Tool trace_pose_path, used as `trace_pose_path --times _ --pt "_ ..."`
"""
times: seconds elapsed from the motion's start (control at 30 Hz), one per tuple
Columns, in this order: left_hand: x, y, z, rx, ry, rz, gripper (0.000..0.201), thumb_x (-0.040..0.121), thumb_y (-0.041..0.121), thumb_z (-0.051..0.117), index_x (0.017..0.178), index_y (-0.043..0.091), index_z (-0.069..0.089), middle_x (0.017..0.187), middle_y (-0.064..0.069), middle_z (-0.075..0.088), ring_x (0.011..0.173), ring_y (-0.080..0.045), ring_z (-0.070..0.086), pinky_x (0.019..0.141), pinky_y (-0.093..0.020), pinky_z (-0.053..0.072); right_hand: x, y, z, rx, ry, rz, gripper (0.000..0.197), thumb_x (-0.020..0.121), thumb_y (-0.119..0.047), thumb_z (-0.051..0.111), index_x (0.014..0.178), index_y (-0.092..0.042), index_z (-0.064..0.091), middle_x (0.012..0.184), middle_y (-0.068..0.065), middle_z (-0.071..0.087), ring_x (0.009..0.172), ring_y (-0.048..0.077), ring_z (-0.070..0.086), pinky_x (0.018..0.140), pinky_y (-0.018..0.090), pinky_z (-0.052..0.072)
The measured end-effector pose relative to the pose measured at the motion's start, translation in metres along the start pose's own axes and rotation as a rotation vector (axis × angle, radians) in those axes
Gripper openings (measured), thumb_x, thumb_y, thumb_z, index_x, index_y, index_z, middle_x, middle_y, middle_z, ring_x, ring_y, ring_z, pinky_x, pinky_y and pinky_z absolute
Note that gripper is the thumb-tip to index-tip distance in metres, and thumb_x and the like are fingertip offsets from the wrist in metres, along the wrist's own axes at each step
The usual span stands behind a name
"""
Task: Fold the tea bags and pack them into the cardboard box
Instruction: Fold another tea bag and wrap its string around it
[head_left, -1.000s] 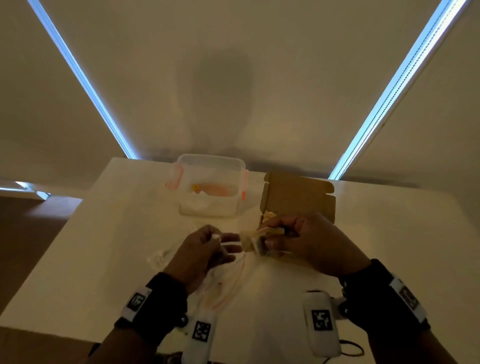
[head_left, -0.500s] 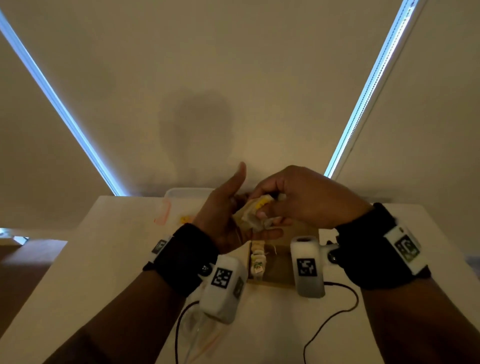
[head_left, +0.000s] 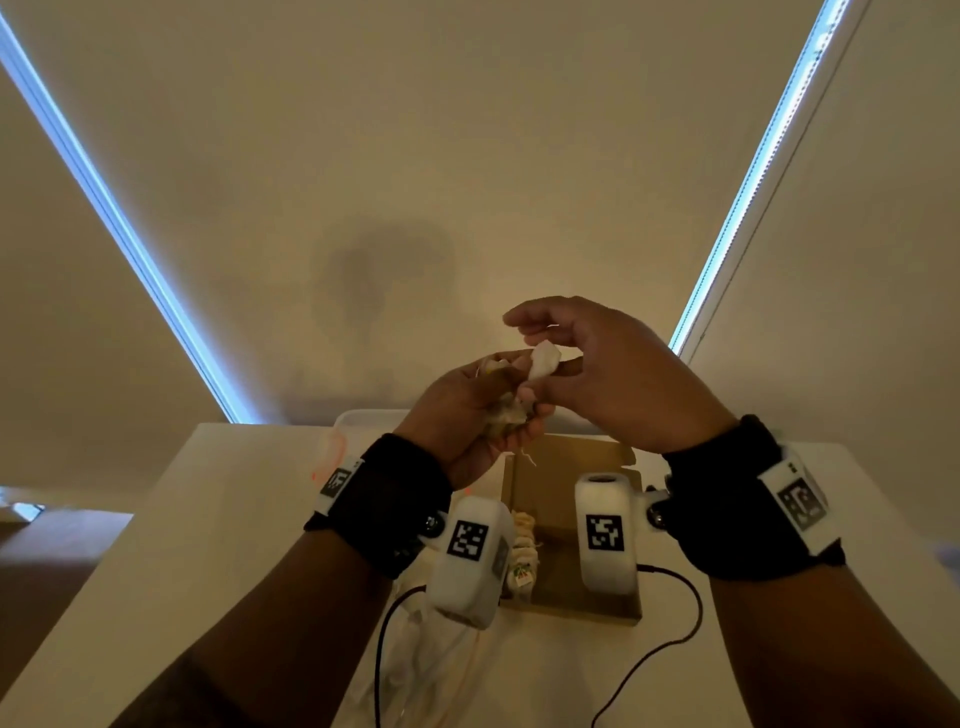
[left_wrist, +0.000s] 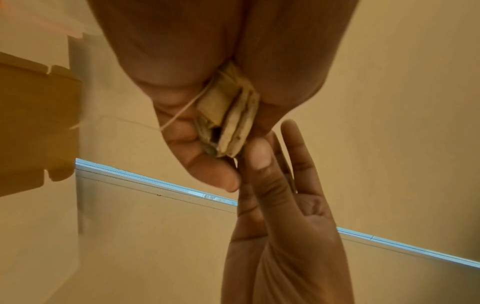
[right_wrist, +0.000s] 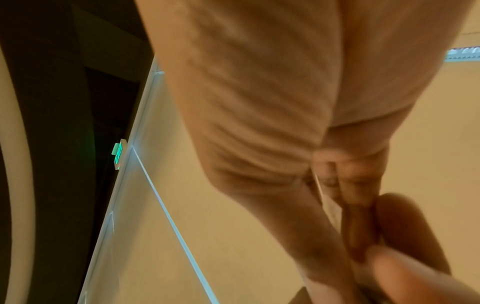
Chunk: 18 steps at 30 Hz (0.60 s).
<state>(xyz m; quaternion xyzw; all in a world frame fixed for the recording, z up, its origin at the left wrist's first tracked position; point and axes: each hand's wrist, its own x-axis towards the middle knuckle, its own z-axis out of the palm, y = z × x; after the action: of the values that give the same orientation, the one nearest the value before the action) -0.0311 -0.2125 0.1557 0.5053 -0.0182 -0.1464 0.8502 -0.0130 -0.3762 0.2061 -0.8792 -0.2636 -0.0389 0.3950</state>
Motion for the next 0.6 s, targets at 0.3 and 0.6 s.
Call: trace_pose_path --times 0.3,0.6 --pt "0.004 0.025 0.005 0.097 0.113 0.203 0.008 0.100 0.013 0.061 0.106 0.012 0.067 0.085 -0.006 0.069 0.074 -0.015 0.068 0.063 -0.025 0.056 -0.001 0.000 0.004 0.202 0.342 0.127 0.031 0.086 -0.043 0.075 0.114 -0.032 0.068 0.100 -0.015 0.070 0.092 0.001 0.068 0.081 0.020 0.057" --pt "-0.007 0.043 0.009 0.217 0.094 0.282 0.014 0.099 0.016 0.063 0.112 0.013 0.069 0.092 -0.010 0.074 0.086 -0.022 0.073 0.067 -0.027 0.057 0.004 -0.002 -0.005 0.352 0.395 0.139 0.006 0.094 -0.026 0.069 0.098 -0.022 0.072 0.082 -0.006 0.075 0.080 0.011 0.072 0.069 0.026 0.061"
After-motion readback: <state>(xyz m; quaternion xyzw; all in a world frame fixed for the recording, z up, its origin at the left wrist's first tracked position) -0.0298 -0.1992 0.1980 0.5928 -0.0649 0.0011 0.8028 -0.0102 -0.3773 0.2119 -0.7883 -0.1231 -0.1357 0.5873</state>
